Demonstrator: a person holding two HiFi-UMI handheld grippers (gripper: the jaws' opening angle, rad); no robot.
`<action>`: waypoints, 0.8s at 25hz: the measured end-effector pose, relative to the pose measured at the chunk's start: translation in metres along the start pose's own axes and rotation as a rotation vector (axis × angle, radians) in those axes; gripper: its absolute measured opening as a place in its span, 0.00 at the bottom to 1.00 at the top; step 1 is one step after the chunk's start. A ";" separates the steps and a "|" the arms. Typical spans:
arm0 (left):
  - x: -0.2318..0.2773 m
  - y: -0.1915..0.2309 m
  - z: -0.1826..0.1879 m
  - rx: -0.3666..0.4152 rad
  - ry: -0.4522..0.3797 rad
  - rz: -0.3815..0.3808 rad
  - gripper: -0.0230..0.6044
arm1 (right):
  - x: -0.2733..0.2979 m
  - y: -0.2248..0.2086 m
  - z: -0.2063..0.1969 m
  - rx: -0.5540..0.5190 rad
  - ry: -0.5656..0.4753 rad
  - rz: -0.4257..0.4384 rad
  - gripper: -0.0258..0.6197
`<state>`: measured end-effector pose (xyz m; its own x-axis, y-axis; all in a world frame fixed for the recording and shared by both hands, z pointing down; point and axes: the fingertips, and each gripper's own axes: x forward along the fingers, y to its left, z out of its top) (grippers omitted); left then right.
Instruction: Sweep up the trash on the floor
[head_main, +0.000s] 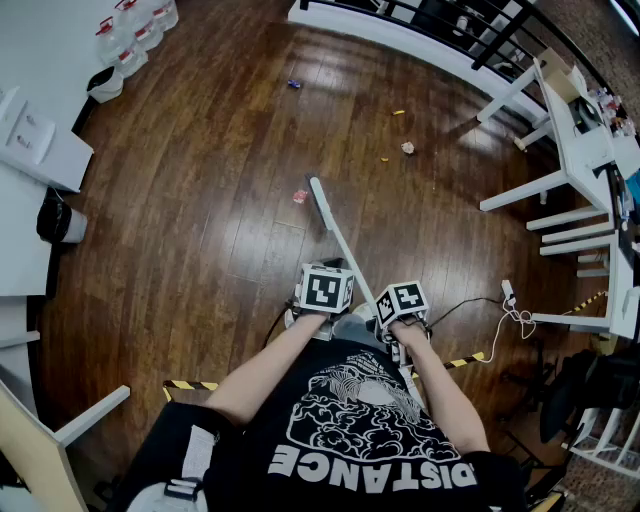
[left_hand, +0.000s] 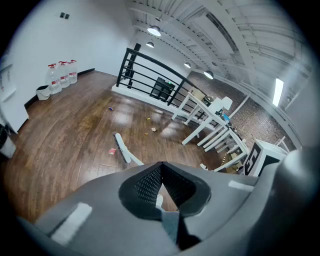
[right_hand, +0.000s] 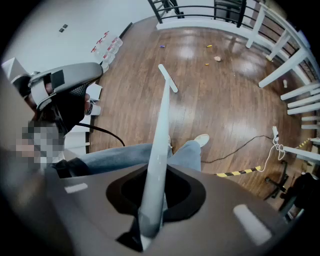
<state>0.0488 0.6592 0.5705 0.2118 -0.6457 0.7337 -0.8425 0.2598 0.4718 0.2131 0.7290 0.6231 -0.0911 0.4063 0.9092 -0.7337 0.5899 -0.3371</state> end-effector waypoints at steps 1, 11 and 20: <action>-0.003 0.007 0.004 -0.007 -0.003 0.005 0.04 | 0.001 0.006 0.004 0.002 0.017 0.018 0.12; -0.005 0.074 0.031 -0.126 -0.037 0.085 0.04 | 0.020 0.039 0.065 -0.047 0.149 0.131 0.12; 0.039 0.108 0.078 -0.281 -0.062 0.172 0.04 | 0.023 0.007 0.162 -0.110 0.300 0.128 0.12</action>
<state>-0.0725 0.6061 0.6113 0.0407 -0.6153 0.7873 -0.6917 0.5512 0.4665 0.0967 0.6293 0.6812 0.0362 0.6595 0.7508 -0.6503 0.5860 -0.4834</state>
